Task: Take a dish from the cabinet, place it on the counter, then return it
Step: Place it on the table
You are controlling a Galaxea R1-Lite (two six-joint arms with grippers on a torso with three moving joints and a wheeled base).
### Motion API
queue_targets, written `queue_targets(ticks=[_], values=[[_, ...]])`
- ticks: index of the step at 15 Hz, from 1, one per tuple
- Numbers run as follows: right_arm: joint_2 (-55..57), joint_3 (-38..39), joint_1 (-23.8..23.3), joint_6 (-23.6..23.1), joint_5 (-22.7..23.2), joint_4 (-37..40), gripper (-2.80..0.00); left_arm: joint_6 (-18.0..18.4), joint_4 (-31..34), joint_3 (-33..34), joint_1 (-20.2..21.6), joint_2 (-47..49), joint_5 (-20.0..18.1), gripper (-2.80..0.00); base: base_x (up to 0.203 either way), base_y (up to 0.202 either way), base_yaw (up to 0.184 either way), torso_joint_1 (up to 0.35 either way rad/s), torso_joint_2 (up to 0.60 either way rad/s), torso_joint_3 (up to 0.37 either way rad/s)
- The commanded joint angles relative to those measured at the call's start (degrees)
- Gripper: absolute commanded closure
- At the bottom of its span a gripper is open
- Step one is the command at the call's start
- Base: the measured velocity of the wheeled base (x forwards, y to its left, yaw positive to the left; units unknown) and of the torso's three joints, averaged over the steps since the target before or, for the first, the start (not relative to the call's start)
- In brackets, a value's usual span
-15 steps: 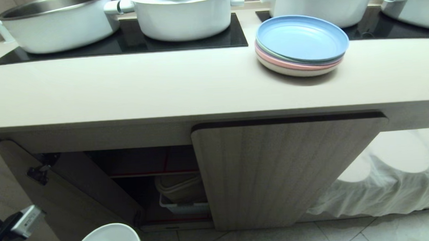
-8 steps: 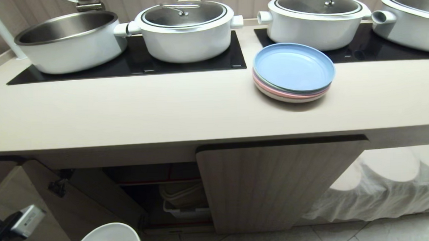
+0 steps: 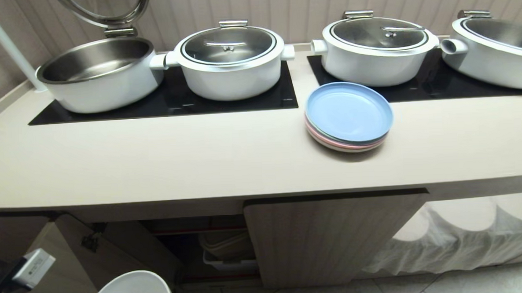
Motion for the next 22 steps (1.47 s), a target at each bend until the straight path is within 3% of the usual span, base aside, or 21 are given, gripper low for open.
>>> queue_targets(ticks=[1,22], values=[[0.1,0.0,0.0,0.1,0.0,0.0,0.00,-0.2,0.1,0.0,0.0,-0.1,-0.1,0.00,0.000,0.000,0.000,0.199,-0.39,-0.199],[0.1,0.0,0.0,0.0,0.0,0.0,0.00,-0.2,0.1,-0.1,0.0,-0.1,-0.1,0.00,0.000,0.000,0.000,0.155,-0.31,-0.152]])
